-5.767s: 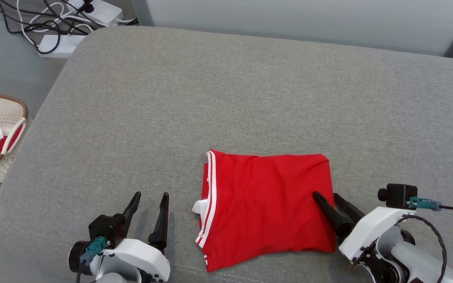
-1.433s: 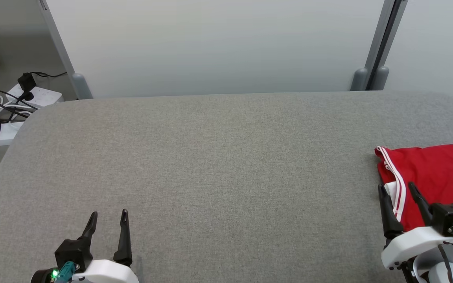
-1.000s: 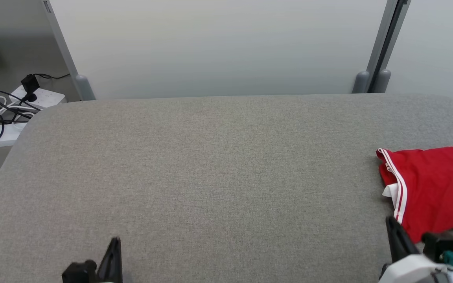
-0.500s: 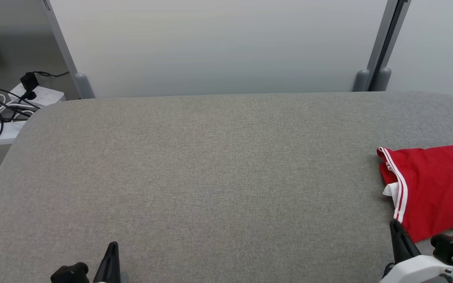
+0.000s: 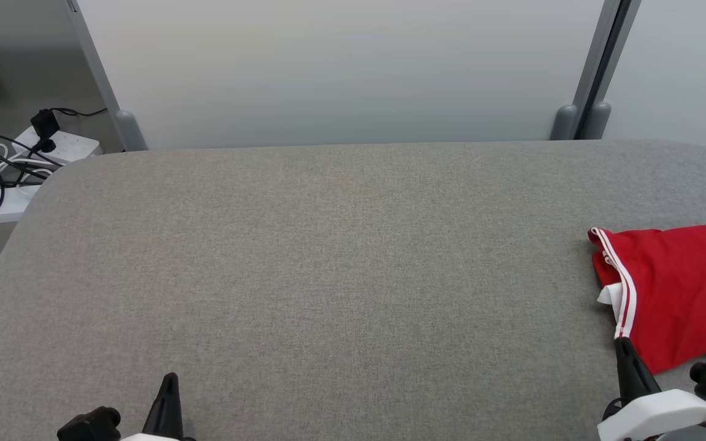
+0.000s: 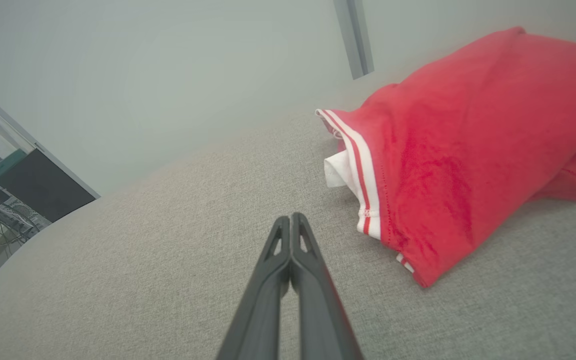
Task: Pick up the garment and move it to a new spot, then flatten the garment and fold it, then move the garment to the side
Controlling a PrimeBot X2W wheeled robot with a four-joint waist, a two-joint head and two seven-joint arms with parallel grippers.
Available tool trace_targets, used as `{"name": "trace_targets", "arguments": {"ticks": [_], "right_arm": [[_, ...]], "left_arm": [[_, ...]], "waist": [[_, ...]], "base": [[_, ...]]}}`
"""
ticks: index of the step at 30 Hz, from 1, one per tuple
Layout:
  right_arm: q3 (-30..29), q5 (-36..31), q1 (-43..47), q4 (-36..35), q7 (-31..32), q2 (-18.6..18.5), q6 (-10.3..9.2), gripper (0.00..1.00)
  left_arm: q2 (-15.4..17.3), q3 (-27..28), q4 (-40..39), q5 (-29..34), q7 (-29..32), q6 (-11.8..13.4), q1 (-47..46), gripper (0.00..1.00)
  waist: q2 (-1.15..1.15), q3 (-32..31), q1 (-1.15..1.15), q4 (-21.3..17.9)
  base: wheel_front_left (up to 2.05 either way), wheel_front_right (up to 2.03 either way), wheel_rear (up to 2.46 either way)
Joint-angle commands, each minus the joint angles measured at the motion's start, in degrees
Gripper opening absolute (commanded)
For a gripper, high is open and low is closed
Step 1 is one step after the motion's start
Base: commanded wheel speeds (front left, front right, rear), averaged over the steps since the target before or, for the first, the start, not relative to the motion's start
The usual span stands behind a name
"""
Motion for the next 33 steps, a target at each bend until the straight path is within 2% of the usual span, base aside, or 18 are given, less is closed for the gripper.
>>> {"name": "trace_targets", "arguments": {"ticks": [1,33], "right_arm": [[0.03,1.84,-1.88,-2.07,0.55,-0.74,0.07,0.0],[-1.8,22.73,-1.53,-6.46,5.8,0.0,0.13,0.0]], "left_arm": [[0.84,0.87,-1.77,-1.73,0.48,-0.45,-2.94,0.0],[1.09,2.79,-4.3,-22.57,5.86,-2.64,-4.72,0.0]], "waist": [[0.0,0.04,-0.01,0.0],[0.0,0.9,-0.01,0.01]], "base": [[0.0,0.0,0.0],[0.0,0.0,0.0]]}}
